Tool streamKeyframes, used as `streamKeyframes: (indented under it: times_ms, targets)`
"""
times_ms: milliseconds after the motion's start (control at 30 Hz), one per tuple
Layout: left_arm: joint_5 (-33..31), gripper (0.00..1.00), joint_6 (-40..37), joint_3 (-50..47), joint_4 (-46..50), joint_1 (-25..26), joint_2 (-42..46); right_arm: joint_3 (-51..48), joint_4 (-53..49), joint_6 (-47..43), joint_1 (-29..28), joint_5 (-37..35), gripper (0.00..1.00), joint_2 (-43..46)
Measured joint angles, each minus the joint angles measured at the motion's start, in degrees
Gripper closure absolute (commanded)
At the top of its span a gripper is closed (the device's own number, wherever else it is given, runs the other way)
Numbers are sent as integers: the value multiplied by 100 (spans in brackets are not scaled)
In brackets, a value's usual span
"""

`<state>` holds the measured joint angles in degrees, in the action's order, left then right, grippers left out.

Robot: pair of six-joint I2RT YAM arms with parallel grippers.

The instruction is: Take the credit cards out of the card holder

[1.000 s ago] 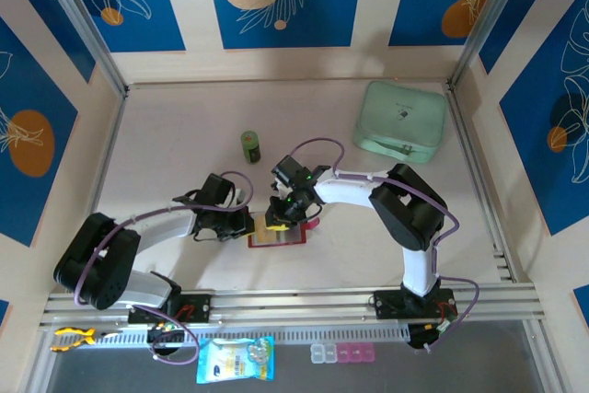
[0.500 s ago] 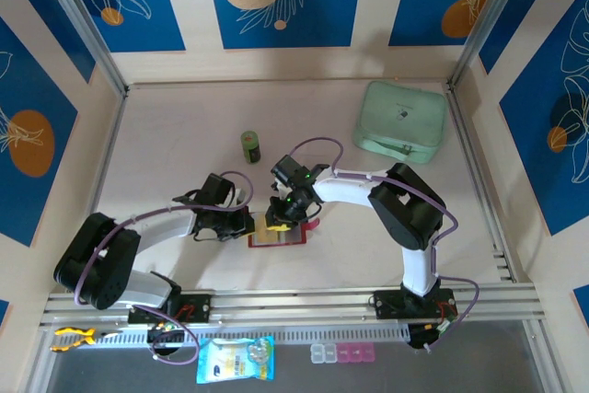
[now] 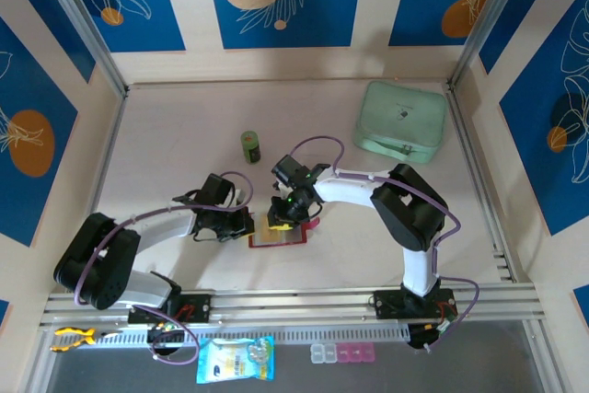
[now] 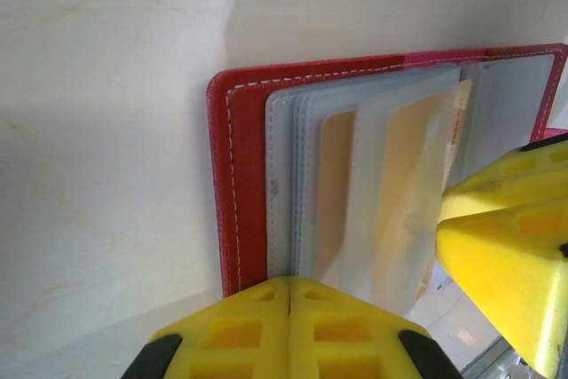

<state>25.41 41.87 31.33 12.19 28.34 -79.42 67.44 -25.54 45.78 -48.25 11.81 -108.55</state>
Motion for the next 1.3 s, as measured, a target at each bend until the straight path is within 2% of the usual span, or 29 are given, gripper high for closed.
streamKeyframes:
  times_ms: [567, 933, 1300]
  targets:
    - [15, 98, 116, 216, 186, 39, 225, -7, -85, -35, 0, -111, 76, 140]
    - [98, 98, 219, 323, -92, 271, -219, -238, 109, -26, 138, -85, 76, 389]
    - [98, 98, 223, 326, -164, 297, -380, -417, 249, 35, 229, 46, 76, 389]
